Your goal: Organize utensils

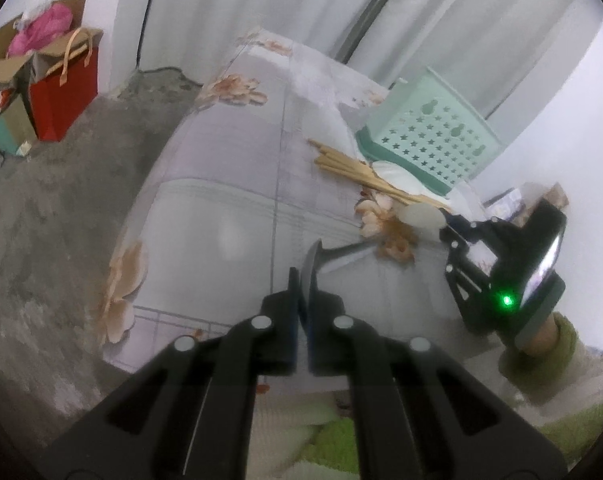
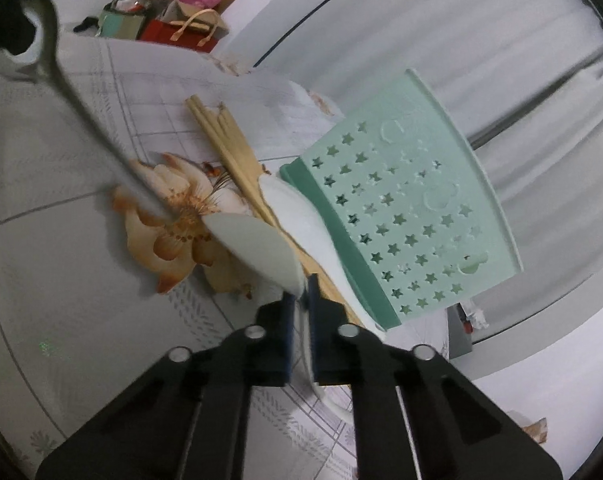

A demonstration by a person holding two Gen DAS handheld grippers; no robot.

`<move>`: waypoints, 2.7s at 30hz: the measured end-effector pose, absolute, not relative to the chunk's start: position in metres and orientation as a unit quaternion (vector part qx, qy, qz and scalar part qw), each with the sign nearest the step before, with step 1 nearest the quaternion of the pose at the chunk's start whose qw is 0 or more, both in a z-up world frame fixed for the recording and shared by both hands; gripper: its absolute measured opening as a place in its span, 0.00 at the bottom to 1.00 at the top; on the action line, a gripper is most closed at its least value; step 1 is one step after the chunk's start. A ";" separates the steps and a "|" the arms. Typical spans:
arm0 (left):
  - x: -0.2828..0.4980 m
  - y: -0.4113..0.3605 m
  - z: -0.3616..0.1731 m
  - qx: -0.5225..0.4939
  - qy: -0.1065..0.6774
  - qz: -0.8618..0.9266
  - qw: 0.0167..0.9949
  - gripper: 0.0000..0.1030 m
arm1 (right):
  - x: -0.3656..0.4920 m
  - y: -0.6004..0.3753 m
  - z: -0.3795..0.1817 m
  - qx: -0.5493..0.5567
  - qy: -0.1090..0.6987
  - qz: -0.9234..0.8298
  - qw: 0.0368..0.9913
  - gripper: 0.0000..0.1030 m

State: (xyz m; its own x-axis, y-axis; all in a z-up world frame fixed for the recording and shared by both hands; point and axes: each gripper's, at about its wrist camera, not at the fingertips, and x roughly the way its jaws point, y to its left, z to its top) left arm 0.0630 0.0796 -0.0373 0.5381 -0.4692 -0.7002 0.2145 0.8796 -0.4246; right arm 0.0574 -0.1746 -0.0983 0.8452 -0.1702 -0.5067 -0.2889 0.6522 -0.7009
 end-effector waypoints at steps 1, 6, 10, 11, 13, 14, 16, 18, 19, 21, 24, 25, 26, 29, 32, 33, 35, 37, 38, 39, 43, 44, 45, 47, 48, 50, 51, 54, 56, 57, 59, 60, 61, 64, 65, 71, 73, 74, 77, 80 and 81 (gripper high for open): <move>0.060 0.080 -0.034 -0.142 0.435 -0.199 0.867 0.01 | 0.058 -0.176 -0.095 -0.408 0.276 0.034 0.870 0.05; 0.047 0.087 -0.009 -0.145 0.407 -0.198 0.880 0.01 | 0.054 -0.194 -0.073 -0.343 0.277 0.028 0.897 0.04; 0.049 0.092 0.024 -0.158 0.365 -0.210 0.893 0.01 | 0.057 -0.219 -0.053 -0.258 0.286 0.025 0.923 0.04; 0.052 0.092 0.030 -0.158 0.356 -0.213 0.896 0.01 | 0.059 -0.225 -0.048 -0.236 0.288 0.025 0.928 0.04; 0.061 0.087 0.049 -0.149 0.329 -0.217 0.907 0.01 | 0.060 -0.241 -0.037 -0.187 0.288 0.024 0.939 0.04; 0.068 0.083 0.062 -0.143 0.312 -0.220 0.913 0.01 | 0.061 -0.250 -0.031 -0.160 0.287 0.023 0.944 0.04; 0.078 0.075 0.078 -0.138 0.290 -0.226 0.920 0.01 | 0.059 -0.264 -0.023 -0.126 0.282 0.021 0.951 0.04; 0.093 0.063 0.097 -0.122 0.270 -0.227 0.928 0.01 | 0.059 -0.277 -0.015 -0.095 0.274 0.016 0.957 0.04; 0.100 0.057 0.105 -0.110 0.262 -0.224 0.932 0.01 | 0.058 -0.281 -0.014 -0.086 0.271 0.014 0.959 0.04; 0.113 0.040 0.122 -0.073 0.240 -0.213 0.944 0.01 | 0.057 -0.291 -0.010 -0.058 0.264 0.012 0.963 0.04; 0.128 0.017 0.141 -0.028 0.212 -0.208 0.954 0.01 | 0.054 -0.307 -0.003 -0.017 0.257 0.015 0.966 0.04; 0.132 0.007 0.148 -0.009 0.203 -0.206 0.957 0.01 | 0.054 -0.311 -0.002 -0.006 0.253 0.015 0.967 0.04; 0.133 -0.001 0.151 0.007 0.196 -0.204 0.959 0.01 | 0.054 -0.315 -0.001 0.002 0.251 0.015 0.968 0.04; 0.139 -0.030 0.158 0.079 0.173 -0.185 0.964 0.01 | 0.053 -0.321 0.002 0.025 0.247 0.019 0.969 0.04; 0.146 -0.056 0.155 0.145 0.168 -0.165 0.961 0.01 | 0.052 -0.330 0.004 0.047 0.244 0.023 0.968 0.04; 0.148 -0.065 0.152 0.171 0.169 -0.156 0.958 0.01 | 0.053 -0.332 0.004 0.050 0.244 0.023 0.968 0.04; 0.148 -0.076 0.147 0.208 0.163 -0.142 0.954 0.01 | 0.053 -0.335 0.004 0.056 0.244 0.023 0.968 0.04; 0.151 -0.087 0.140 0.245 0.164 -0.136 0.946 0.01 | 0.054 -0.337 0.003 0.064 0.244 0.025 0.967 0.04; 0.153 -0.089 0.138 0.253 0.167 -0.138 0.943 0.01 | 0.054 -0.338 0.002 0.067 0.243 0.026 0.967 0.04; 0.155 -0.093 0.135 0.264 0.172 -0.141 0.939 0.01 | 0.055 -0.339 0.002 0.069 0.243 0.026 0.967 0.04; 0.163 -0.108 0.128 0.298 0.182 -0.150 0.925 0.01 | 0.054 -0.340 0.002 0.074 0.241 0.026 0.967 0.04; 0.165 -0.111 0.127 0.302 0.183 -0.153 0.923 0.01 | 0.054 -0.341 0.002 0.075 0.241 0.025 0.967 0.04; 0.168 -0.114 0.123 0.303 0.192 -0.160 0.920 0.01 | 0.054 -0.342 0.001 0.078 0.241 0.025 0.967 0.04; 0.176 -0.115 0.117 0.297 0.210 -0.170 0.916 0.01 | 0.053 -0.343 0.000 0.083 0.243 0.026 0.966 0.04; 0.182 -0.115 0.115 0.289 0.222 -0.177 0.914 0.01 | 0.053 -0.343 0.000 0.085 0.244 0.026 0.966 0.04; 0.191 -0.114 0.110 0.268 0.241 -0.188 0.914 0.02 | 0.052 -0.344 0.000 0.087 0.244 0.025 0.966 0.04; 0.194 -0.113 0.109 0.255 0.249 -0.191 0.915 0.04 | 0.051 -0.344 0.001 0.087 0.243 0.024 0.966 0.04; 0.196 -0.112 0.105 0.219 0.252 -0.211 0.919 0.06 | 0.049 -0.345 0.002 0.090 0.243 0.022 0.966 0.04; 0.199 -0.108 0.105 0.187 0.260 -0.229 0.919 0.11 | 0.049 -0.346 0.002 0.095 0.244 0.023 0.965 0.04; 0.200 -0.103 0.106 0.167 0.263 -0.234 0.921 0.15 | 0.049 -0.347 0.002 0.097 0.244 0.023 0.965 0.04; 0.200 -0.095 0.107 0.142 0.263 -0.237 0.925 0.17 | 0.049 -0.347 0.003 0.099 0.243 0.024 0.965 0.04; 0.200 -0.090 0.108 0.126 0.263 -0.238 0.927 0.17 | 0.049 -0.347 0.003 0.100 0.242 0.024 0.965 0.04; 0.200 -0.086 0.108 0.114 0.264 -0.238 0.928 0.18 | 0.049 -0.347 0.004 0.101 0.242 0.025 0.965 0.04; 0.197 -0.073 0.108 0.076 0.264 -0.238 0.932 0.20 | 0.049 -0.351 0.008 0.113 0.239 0.031 0.964 0.04; 0.195 -0.068 0.108 0.067 0.264 -0.237 0.932 0.22 | 0.049 -0.352 0.010 0.117 0.237 0.034 0.964 0.04; 0.176 -0.042 0.089 0.013 0.279 -0.228 0.933 0.30 | 0.052 -0.368 0.044 0.152 0.200 0.074 0.965 0.04; 0.168 -0.034 0.081 0.005 0.286 -0.223 0.932 0.33 | 0.055 -0.372 0.061 0.158 0.179 0.092 0.967 0.04; 0.166 -0.031 0.077 0.001 0.289 -0.222 0.931 0.34 | 0.057 -0.374 0.069 0.161 0.169 0.100 0.967 0.04; 0.158 -0.020 0.061 -0.013 0.306 -0.215 0.927 0.35 | 0.068 -0.379 0.092 0.172 0.142 0.125 0.967 0.04; 0.150 -0.007 0.049 -0.022 0.318 -0.204 0.925 0.36 | 0.083 -0.381 0.110 0.181 0.114 0.147 0.966 0.04; 0.148 -0.004 0.046 -0.024 0.319 -0.201 0.926 0.36 | 0.091 -0.381 0.114 0.186 0.106 0.158 0.964 0.04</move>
